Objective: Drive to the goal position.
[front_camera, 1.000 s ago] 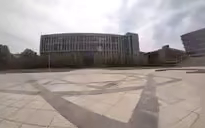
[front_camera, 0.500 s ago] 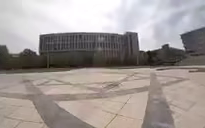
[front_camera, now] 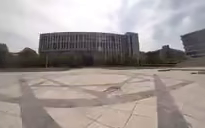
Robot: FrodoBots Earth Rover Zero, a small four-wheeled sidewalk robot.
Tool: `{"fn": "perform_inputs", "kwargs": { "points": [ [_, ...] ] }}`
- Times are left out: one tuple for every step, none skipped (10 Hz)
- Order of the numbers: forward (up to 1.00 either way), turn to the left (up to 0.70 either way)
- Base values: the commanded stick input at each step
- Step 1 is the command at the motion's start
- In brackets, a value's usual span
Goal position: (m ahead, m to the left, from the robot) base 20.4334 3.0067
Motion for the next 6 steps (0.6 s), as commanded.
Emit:
{"fn": "perform_inputs", "kwargs": {
  "points": [
    [0.70, 0.00],
    [0.70, 0.00],
    [0.70, 0.00],
    [0.70, 0.00],
    [0.70, 0.00],
    [0.70, 0.00]
  ]
}}
